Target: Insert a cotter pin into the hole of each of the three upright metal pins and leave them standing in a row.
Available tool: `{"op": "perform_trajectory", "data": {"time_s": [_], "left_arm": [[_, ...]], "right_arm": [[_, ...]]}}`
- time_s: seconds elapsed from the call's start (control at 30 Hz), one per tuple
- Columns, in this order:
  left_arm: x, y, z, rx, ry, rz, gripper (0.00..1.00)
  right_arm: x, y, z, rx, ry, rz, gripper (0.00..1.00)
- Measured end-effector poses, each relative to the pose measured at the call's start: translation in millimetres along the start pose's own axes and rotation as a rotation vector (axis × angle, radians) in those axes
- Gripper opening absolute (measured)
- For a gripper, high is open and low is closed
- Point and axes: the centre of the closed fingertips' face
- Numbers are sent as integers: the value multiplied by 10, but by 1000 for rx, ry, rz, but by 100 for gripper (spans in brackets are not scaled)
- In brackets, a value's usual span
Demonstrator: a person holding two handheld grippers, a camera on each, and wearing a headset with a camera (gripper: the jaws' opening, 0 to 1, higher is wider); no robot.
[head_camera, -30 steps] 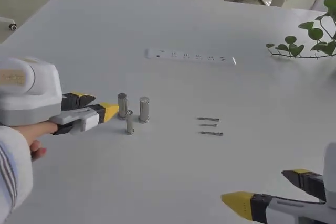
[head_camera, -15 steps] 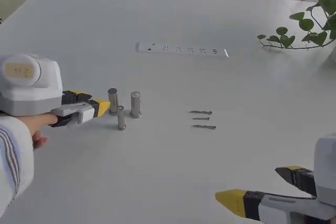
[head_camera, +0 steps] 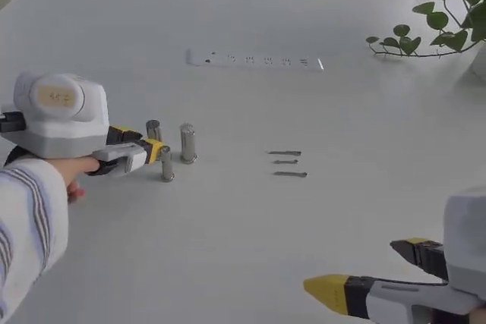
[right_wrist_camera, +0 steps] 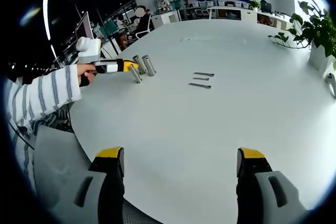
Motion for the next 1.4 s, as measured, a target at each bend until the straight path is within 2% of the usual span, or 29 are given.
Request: {"op": "perform_trajectory", "data": {"time_s": [0.2, 0.6, 0.7, 1.13, 1.27, 1.4], "left_arm": [[49, 19, 71, 2, 17, 9, 20], [63, 14, 148, 2, 12, 21, 14], [78, 9, 151, 7, 22, 36, 11], [66, -3, 163, 24, 25, 46, 10], [63, -6, 163, 25, 25, 87, 10], [61, -6, 160, 19, 23, 87, 9]], "right_arm": [[32, -15, 22, 1, 14, -2, 88], [74, -15, 23, -3, 25, 3, 88], [80, -19, 23, -2, 28, 2, 88], [95, 0, 22, -8, 37, -2, 88], [93, 19, 26, -15, 39, -7, 88], [91, 39, 33, -20, 39, -9, 88]]}}
Point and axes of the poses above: the centre of the closed fingertips' face, and the gripper's own axes: z roughly forward along the fingers, y roughly to its left, x roughly out of its underside, and after that the axes turned 11 degrees about -y, right-handed
